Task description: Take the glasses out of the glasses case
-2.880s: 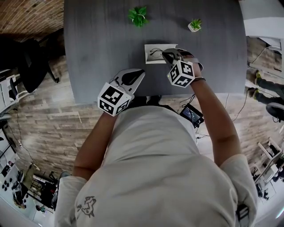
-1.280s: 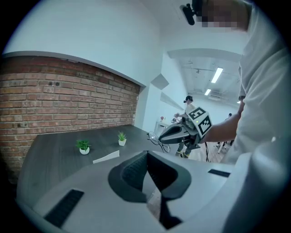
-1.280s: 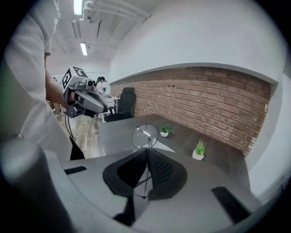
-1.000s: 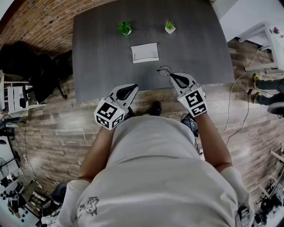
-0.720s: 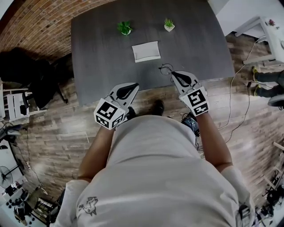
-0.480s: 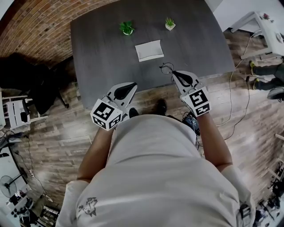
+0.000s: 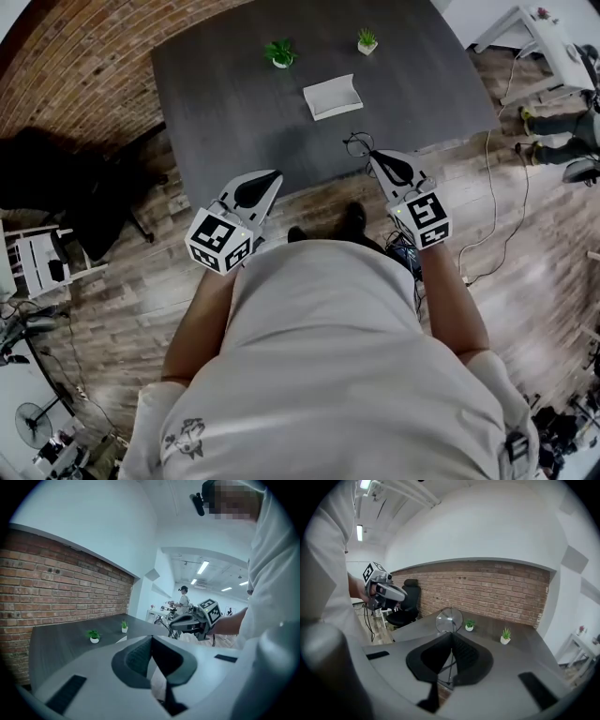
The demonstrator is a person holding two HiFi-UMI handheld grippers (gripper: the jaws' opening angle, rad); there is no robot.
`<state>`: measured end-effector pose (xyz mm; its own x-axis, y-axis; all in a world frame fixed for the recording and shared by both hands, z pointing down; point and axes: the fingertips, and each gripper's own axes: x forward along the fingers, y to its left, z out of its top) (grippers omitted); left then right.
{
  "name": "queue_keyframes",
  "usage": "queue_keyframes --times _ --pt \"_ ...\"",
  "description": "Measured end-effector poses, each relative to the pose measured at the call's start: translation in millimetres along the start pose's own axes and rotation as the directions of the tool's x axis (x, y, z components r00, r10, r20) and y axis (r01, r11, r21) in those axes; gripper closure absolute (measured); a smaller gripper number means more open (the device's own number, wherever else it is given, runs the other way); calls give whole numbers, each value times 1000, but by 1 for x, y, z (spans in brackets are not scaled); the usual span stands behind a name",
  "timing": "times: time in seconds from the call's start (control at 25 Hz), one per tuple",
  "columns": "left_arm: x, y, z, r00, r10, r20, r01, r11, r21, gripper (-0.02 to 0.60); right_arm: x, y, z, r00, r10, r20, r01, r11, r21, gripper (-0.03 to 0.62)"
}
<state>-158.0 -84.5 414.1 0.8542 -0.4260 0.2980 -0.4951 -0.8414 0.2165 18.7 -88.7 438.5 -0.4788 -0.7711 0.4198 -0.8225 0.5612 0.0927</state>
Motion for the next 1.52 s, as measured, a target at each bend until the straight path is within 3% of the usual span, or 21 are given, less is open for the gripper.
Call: queue_keyframes --times 0.36,0.72,1.12,1.52 --pt "-24 3 -14 999 -45 -14 45 999 0 571 -16 36 3 999 -47 -6 47 998 28 580" --pt "-17 -30 0 1000 3 18 -3 1000 17 571 -54 29 -3 1000 -10 26 10 1000 6 580" --pt "11 -109 -5 998 48 39 -49 998 47 571 -126 20 -31 996 50 75 -49 999 -20 580" --pt "27 -194 -9 999 32 42 -36 997 75 571 -204 22 -62 994 72 85 -71 997 -17 580"
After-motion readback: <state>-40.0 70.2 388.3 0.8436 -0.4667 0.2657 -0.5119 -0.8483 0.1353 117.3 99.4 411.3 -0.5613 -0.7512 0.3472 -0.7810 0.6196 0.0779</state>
